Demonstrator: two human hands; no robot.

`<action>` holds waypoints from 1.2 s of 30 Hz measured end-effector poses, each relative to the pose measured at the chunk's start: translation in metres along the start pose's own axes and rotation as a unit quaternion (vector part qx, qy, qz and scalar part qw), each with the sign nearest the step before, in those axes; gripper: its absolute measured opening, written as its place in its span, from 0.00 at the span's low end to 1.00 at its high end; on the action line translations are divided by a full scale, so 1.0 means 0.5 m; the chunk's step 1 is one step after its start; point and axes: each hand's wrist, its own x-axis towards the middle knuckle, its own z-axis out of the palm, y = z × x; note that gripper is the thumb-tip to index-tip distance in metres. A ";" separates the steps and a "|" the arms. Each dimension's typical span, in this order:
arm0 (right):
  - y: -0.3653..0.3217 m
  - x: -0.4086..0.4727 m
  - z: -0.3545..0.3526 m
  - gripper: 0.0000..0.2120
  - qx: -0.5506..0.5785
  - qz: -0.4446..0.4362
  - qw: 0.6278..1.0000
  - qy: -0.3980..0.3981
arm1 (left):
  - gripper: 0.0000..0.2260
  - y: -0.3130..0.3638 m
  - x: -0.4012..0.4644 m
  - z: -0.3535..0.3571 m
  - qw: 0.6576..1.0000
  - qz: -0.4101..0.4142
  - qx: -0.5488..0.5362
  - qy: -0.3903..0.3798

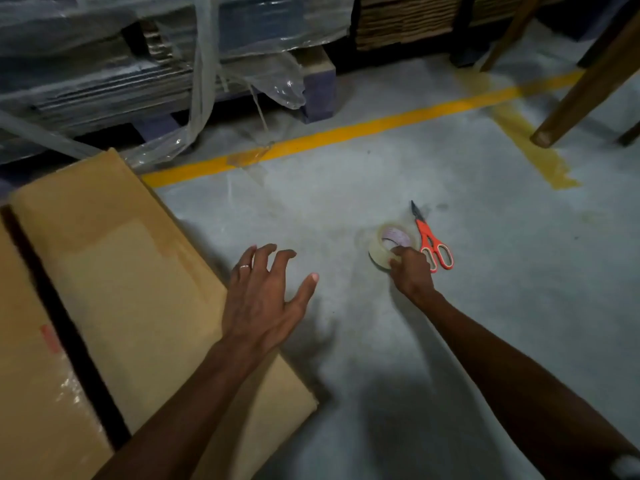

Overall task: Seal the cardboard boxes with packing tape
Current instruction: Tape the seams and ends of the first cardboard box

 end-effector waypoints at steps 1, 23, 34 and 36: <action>-0.020 -0.023 -0.014 0.13 0.019 -0.017 1.000 -0.007 | 0.33 0.000 0.001 -0.003 0.999 0.005 -0.036 0.005; -0.623 -0.422 -0.197 0.14 0.343 -0.236 0.869 -0.267 | 0.30 -0.220 -0.126 -0.441 0.882 -0.034 -0.459 -0.101; -0.731 -0.506 -0.133 0.11 0.325 -0.165 0.902 -0.231 | 0.18 -0.245 -0.297 -0.396 0.942 0.108 -0.218 0.232; -0.736 -0.518 -0.126 0.12 0.315 -0.153 0.909 -0.226 | 0.14 -0.251 -0.307 -0.393 0.939 0.100 -0.225 0.238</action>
